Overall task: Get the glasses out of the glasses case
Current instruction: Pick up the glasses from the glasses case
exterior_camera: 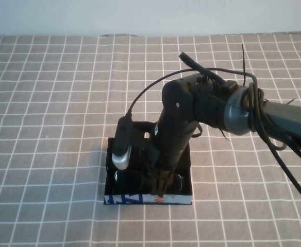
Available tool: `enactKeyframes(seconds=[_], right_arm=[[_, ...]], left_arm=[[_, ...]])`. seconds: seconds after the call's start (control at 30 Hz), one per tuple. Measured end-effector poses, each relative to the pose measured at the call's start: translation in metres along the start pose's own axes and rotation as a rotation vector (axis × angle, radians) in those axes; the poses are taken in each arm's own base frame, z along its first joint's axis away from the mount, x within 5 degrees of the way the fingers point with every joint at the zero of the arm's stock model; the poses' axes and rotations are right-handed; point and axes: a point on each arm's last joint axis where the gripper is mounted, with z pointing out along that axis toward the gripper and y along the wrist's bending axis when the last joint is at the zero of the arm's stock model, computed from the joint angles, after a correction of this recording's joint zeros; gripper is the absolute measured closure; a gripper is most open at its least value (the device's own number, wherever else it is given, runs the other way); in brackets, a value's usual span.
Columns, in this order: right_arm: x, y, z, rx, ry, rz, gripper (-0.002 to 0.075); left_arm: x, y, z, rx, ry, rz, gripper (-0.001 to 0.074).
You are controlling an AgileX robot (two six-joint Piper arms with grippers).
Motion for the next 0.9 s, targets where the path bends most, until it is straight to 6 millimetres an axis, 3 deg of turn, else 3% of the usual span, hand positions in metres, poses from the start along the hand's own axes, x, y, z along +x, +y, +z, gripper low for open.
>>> enactKeyframes(seconds=[0.67, 0.77, 0.9], right_arm=[[0.0014, -0.0018, 0.0106, -0.005, 0.011, 0.003, 0.044], [0.0014, -0.0018, 0.0106, -0.005, 0.011, 0.003, 0.0481], [0.0005, -0.0025, 0.0098, 0.0, 0.006, 0.001, 0.0592]], left_arm=[[0.0, 0.0, 0.0, 0.0, 0.0, 0.0, 0.0739], [0.0, 0.0, 0.0, 0.0, 0.0, 0.0, 0.0739], [0.0, 0.0, 0.0, 0.0, 0.0, 0.0, 0.0739]])
